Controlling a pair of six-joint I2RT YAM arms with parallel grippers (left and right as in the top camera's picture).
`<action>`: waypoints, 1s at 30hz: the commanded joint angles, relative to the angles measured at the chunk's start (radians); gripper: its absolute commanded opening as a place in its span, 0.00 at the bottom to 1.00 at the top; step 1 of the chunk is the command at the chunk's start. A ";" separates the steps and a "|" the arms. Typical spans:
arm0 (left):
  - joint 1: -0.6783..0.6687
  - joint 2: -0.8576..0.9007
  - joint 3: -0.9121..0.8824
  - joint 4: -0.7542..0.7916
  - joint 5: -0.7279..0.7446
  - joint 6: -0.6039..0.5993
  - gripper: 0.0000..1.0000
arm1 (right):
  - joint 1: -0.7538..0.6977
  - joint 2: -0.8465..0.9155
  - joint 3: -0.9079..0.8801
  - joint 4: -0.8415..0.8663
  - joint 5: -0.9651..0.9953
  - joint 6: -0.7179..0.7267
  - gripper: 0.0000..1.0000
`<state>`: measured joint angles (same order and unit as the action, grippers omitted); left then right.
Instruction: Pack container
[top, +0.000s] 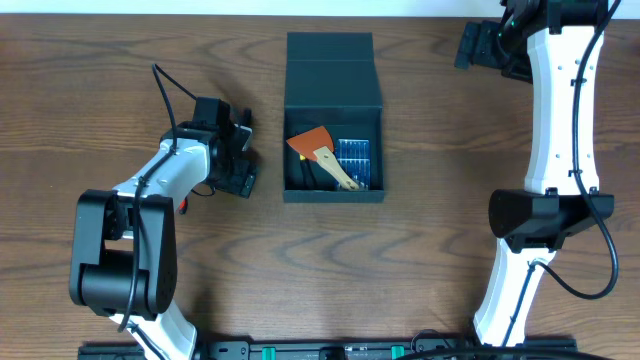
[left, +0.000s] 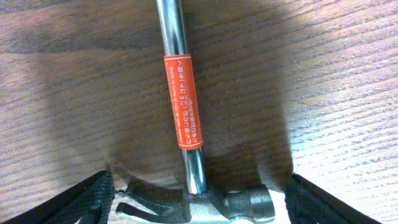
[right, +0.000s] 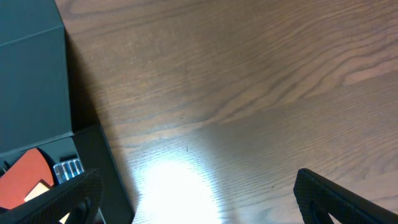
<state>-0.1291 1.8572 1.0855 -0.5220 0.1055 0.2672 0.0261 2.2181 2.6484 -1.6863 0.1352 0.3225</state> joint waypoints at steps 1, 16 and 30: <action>-0.001 0.019 -0.002 0.001 0.003 0.008 0.86 | -0.004 -0.004 0.014 -0.001 0.011 0.010 0.99; 0.000 0.019 -0.002 -0.022 -0.021 -0.018 0.85 | -0.004 -0.004 0.014 -0.001 0.011 0.010 0.99; 0.000 0.019 -0.002 -0.037 -0.020 -0.018 0.82 | -0.004 -0.004 0.014 -0.001 0.011 0.010 0.99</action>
<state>-0.1291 1.8572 1.0855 -0.5488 0.0967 0.2588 0.0261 2.2181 2.6484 -1.6863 0.1352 0.3225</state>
